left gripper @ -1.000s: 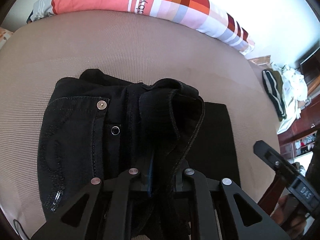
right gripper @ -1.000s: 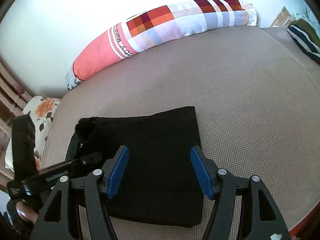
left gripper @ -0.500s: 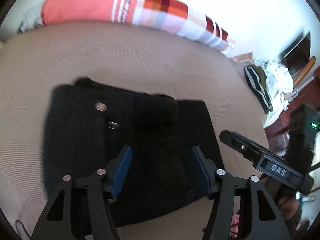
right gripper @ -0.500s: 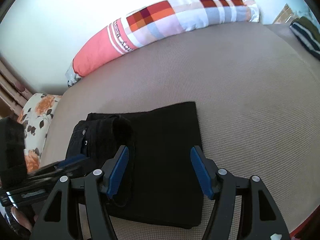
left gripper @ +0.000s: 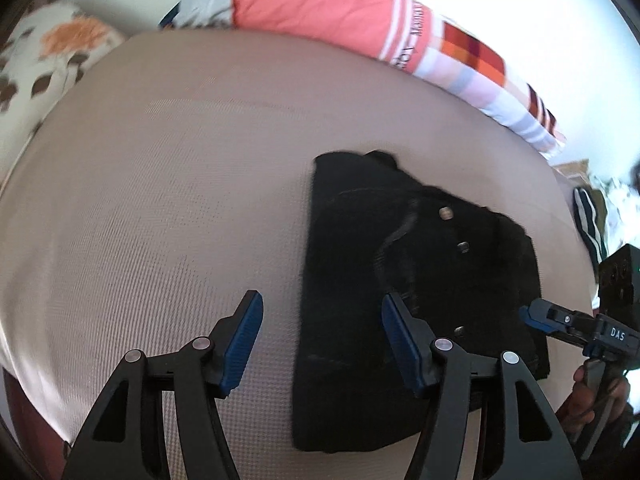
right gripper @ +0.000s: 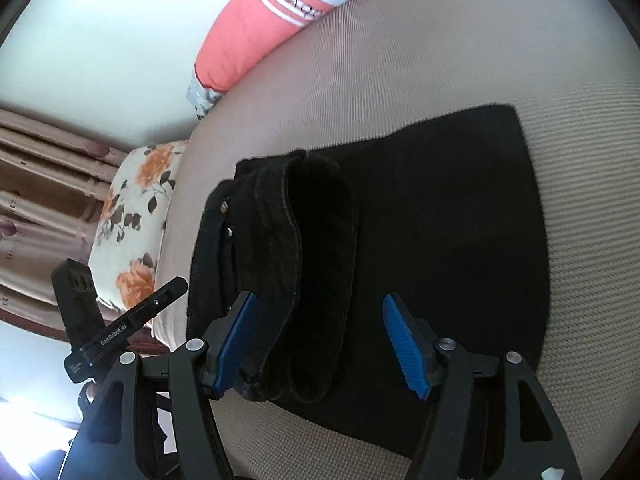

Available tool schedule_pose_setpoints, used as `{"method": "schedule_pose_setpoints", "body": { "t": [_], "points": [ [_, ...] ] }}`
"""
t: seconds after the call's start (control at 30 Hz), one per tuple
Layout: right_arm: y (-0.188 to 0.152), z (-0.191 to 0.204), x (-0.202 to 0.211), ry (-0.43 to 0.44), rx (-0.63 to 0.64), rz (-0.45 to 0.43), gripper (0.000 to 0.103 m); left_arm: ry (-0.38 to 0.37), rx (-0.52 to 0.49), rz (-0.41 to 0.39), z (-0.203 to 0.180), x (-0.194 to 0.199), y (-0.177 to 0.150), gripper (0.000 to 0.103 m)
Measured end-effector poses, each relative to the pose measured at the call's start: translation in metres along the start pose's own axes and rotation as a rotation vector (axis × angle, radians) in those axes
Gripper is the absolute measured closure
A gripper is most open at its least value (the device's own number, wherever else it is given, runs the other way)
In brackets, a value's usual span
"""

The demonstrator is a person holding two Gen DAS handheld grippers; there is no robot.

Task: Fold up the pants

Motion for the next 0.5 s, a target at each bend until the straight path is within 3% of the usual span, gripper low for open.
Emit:
{"method": "schedule_pose_setpoints", "body": {
  "t": [0.23, 0.33, 0.47, 0.5],
  "points": [
    [0.004, 0.004, -0.021, 0.072, -0.019, -0.005, 0.042, -0.007, 0.034, 0.010, 0.008, -0.005, -0.006, 0.040],
    [0.009, 0.008, -0.035, 0.087, -0.015, 0.001, 0.056, -0.004, 0.031, 0.017, 0.008, -0.009, -0.008, 0.039],
    [0.018, 0.017, -0.052, 0.089, -0.018, 0.009, 0.084, 0.000, 0.030, 0.020, 0.008, -0.011, -0.008, 0.038],
    [0.020, 0.022, -0.050, 0.077, -0.002, 0.003, 0.085, 0.000, 0.031, 0.019, 0.008, -0.010, -0.007, 0.038]
  ]
}}
Point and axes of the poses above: each gripper's, at about its wrist camera, not at the fingertips, and x roughly against the way its jaws point, z to its left, y to its top, the point moved 5 cm from there along -x, roughly the way its jaws point, and after that the axes turned 14 degrees about -z, right-handed, at the moved point
